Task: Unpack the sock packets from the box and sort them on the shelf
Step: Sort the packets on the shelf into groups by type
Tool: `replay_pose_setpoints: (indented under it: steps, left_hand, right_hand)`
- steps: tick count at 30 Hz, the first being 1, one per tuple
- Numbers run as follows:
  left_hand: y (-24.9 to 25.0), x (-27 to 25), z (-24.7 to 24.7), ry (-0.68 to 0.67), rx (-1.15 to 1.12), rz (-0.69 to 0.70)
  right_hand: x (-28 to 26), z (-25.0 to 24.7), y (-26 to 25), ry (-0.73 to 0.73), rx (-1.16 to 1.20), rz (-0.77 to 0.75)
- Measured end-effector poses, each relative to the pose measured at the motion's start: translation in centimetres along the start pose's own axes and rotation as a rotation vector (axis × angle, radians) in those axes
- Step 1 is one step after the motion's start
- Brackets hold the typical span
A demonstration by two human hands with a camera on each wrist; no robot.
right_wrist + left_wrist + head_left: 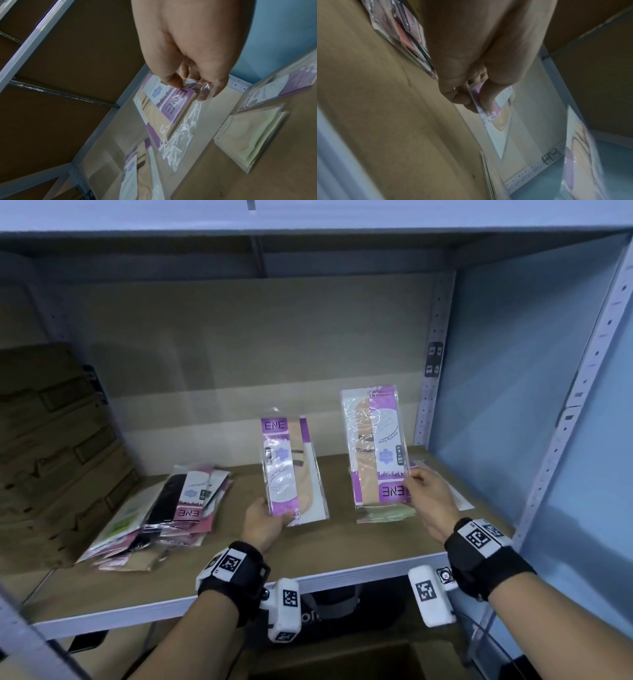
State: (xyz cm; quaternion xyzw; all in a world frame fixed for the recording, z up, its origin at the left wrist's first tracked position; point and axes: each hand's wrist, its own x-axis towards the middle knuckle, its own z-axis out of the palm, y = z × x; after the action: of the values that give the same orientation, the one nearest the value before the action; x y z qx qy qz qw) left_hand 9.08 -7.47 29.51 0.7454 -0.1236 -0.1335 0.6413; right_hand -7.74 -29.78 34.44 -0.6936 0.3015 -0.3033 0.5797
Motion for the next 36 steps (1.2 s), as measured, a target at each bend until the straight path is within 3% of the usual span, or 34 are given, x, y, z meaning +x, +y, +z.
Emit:
replay_pose_setpoints:
  steps: [12,20,29,33,36]
  left_hand:
    - [-0.3,1.7,5.2,-0.103,0.269,-0.102]
    - [-0.7,2.5,7.5,-0.146,0.314,-0.175]
    - [-0.5,2.4,8.6,-0.177,0.711,-0.136]
    - [-0.3,1.8,8.9,-0.104,0.977,-0.109]
    - [-0.2,1.6,9.1,-0.122,1.055,-0.077]
  right_hand:
    - [0.1,-3.6,0.5,0.053,-0.001,0.024]
    - [0.3,-7.2,1.0,0.154,0.090,0.062]
    - [0.5,-10.7,2.9,0.313,0.074,0.124]
    - [0.2,-11.0,3.1,0.320,0.076,0.121]
    - [0.0,-11.1,2.9,0.317,0.095,0.107]
